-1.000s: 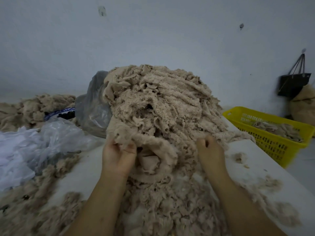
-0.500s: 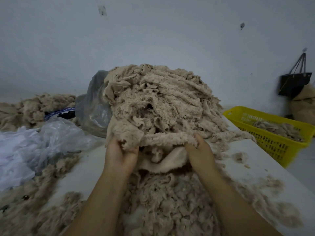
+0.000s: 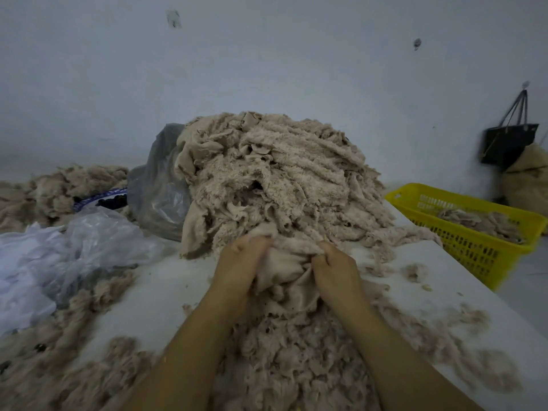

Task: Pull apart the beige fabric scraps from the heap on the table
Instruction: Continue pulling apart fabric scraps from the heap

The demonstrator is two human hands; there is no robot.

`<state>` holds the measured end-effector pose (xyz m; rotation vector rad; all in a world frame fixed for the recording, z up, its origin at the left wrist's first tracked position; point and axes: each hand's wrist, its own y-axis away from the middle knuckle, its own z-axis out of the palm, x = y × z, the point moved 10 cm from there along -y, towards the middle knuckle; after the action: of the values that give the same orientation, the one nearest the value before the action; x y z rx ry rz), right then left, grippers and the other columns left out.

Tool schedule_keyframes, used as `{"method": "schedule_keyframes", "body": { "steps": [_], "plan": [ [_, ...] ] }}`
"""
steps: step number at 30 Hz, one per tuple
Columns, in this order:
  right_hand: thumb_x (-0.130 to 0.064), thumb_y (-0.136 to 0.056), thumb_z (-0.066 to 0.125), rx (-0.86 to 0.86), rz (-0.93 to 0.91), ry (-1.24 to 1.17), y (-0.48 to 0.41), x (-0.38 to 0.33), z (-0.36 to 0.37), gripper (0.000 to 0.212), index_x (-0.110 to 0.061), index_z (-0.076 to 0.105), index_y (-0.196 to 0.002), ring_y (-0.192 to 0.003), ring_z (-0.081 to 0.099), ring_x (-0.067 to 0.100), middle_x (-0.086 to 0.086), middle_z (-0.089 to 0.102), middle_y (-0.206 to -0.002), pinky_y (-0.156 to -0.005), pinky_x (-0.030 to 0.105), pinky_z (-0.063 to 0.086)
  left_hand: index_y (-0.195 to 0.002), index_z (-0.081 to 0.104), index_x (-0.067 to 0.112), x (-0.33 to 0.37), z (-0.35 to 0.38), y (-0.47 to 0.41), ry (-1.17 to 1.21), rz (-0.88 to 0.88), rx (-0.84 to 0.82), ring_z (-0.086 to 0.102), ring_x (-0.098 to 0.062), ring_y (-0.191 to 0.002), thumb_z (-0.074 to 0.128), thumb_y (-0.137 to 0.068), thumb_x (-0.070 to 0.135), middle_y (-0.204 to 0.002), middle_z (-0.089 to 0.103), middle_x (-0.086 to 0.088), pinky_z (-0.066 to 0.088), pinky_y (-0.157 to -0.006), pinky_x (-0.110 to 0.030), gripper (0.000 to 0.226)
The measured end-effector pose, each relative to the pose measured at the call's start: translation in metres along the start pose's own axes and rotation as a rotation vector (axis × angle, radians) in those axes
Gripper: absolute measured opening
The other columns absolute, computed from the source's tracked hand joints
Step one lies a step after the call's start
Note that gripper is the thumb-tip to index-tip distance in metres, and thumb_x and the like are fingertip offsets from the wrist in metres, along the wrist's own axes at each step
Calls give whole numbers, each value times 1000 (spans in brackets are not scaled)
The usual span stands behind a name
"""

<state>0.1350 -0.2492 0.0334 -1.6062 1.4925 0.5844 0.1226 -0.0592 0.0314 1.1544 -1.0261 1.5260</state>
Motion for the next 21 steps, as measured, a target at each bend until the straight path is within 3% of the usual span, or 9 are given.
{"method": "schedule_keyframes", "body": {
  "steps": [1,5,8,10,12,15,17,19,21],
  "plan": [
    [-16,-103,38,-15,11,38,-1,0,2,27,-2,61,-102,-78,57,27,10,61,-87,-68,40,44,-62,74,21,-3,-1,1,159,-75,10,68,-19,-60,70,-86,29,-70,72,-6,55,-53,-27,26],
    [-19,-104,35,-35,-18,137,-3,-3,10,30,-13,45,-76,-68,46,21,4,47,-73,-68,39,41,-70,72,6,-13,12,5,449,-240,-83,71,-23,-67,59,-95,27,-74,69,-14,58,-57,-31,35],
    [-21,-104,33,12,111,95,-10,20,-4,26,-9,55,-98,-85,51,24,10,57,-94,-74,35,40,-90,68,13,4,2,-3,763,-200,-151,66,-21,-79,68,-81,38,-88,66,-7,56,-61,-31,27],
    [-23,-106,33,84,205,68,-13,39,-19,35,-5,58,-122,-95,56,28,19,62,-117,-77,32,39,-94,68,19,5,-16,-9,863,-172,-66,60,-12,-69,69,-74,38,-87,63,2,50,-45,-21,28],
    [-26,-106,33,112,213,48,-14,41,-20,44,-10,47,-144,-93,57,22,15,59,-133,-77,31,39,-97,66,17,-1,-22,-11,935,-172,-7,52,-5,-56,63,-81,34,-81,61,3,44,-39,-16,23],
    [-27,-106,33,114,217,-9,-15,43,-12,46,-12,44,-148,-104,56,24,14,55,-141,-82,31,41,-106,62,17,-2,-19,-14,1073,-160,-32,39,-4,-61,58,-87,30,-82,49,5,43,-47,-11,24],
    [-24,-106,35,200,290,-43,-17,57,-28,41,-5,51,-138,-97,52,28,20,58,-132,-78,32,37,-93,63,13,1,-36,-19,1155,-115,-24,40,-4,-58,56,-90,27,-74,52,5,38,-47,-12,16],
    [-21,-106,36,257,346,-72,-18,69,-43,37,1,55,-129,-88,49,29,24,59,-125,-76,33,36,-74,59,16,9,-50,-20,1188,-39,-34,35,-4,-45,45,-102,26,-57,47,8,28,-46,-12,33],
    [-24,-104,37,206,323,-68,-18,63,-38,38,-2,54,-130,-87,47,24,21,58,-126,-78,34,37,-77,62,15,11,-42,-19,1135,-41,-60,36,-3,-40,41,-104,29,-58,51,7,24,-46,-11,38]
  ]
}}
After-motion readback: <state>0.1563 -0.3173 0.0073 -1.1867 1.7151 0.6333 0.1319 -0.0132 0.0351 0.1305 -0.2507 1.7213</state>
